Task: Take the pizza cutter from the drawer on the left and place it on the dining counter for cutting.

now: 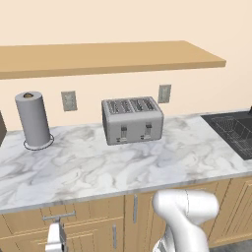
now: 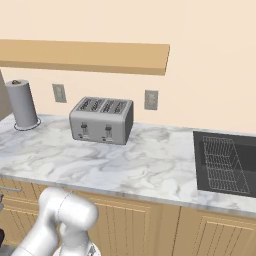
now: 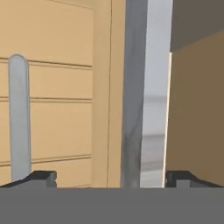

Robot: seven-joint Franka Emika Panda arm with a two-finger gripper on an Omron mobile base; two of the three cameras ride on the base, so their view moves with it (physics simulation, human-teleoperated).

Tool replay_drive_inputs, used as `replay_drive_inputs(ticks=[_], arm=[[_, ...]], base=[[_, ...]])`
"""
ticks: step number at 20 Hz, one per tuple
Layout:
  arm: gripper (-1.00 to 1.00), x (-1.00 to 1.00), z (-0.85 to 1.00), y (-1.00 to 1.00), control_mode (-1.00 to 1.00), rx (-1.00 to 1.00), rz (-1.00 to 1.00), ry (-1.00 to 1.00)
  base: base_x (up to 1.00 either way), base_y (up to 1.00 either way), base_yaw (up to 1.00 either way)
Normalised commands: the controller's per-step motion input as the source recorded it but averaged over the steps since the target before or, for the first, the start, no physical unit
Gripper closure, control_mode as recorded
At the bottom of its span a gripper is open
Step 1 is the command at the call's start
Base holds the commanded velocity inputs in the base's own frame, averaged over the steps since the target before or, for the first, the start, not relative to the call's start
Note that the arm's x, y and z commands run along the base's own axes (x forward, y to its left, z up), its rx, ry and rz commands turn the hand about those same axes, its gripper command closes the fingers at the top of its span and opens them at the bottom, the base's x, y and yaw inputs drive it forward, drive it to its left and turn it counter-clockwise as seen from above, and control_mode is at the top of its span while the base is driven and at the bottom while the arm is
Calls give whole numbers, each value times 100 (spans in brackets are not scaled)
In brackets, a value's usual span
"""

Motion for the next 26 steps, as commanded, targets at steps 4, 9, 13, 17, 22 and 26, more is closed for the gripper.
replay_drive_inputs(ticks=[4, 9, 13, 17, 22, 26], arm=[[-100, 15, 0, 0, -100, 6, 0, 6], [-100, 17, -15, 0, -100, 6, 0, 11], [-100, 23, -36, 0, -100, 0, 0, 1], [-100, 19, -29, 0, -100, 0, 0, 0], [-100, 18, -27, 13, -100, 0, 0, 0], [-100, 25, -35, 6, -100, 0, 0, 0]], base=[[0, 0, 0], [0, 0, 0], [0, 0, 0], [0, 0, 0], [0, 0, 0], [0, 0, 0]])
